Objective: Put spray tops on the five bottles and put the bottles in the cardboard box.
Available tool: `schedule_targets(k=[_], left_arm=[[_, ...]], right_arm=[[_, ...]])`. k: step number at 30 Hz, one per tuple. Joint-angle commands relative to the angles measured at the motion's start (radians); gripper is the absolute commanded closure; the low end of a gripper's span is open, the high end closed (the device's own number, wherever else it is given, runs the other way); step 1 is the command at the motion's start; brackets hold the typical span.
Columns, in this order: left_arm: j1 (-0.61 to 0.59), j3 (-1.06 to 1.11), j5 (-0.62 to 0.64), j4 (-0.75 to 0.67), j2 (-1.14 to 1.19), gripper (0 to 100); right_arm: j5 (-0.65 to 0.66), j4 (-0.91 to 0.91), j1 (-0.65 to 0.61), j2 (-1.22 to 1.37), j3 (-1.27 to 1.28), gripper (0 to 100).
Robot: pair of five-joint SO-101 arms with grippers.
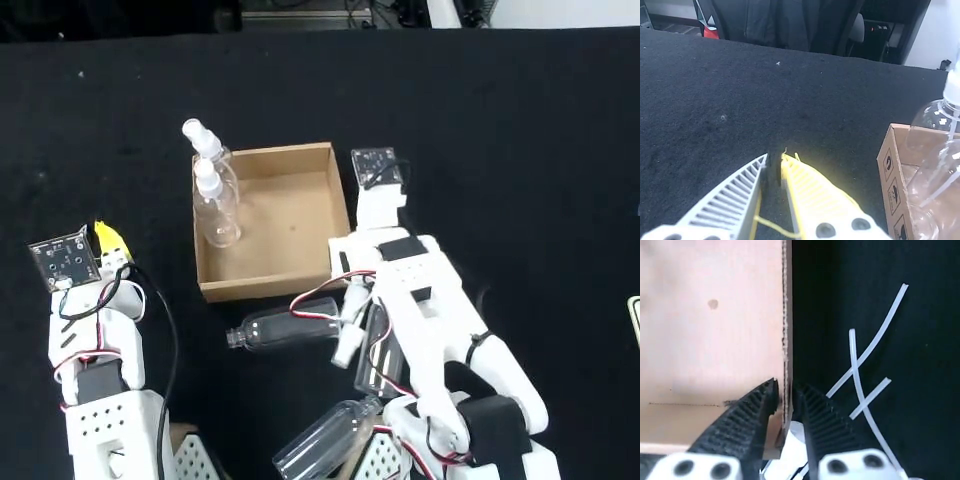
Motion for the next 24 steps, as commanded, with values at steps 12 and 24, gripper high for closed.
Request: schedule_targets(k=[12, 24], left_arm=[[-0.01, 0.024, 0.003, -0.005, 0.0, 97], [-0.008, 0.024, 0.003, -0.005, 0.002, 97]], right_arm=[[-0.008, 0.038, -0.107, -0.058, -0.047, 96.9], [0.135, 0.253, -0.1, -0.061, -0.272, 77.4]])
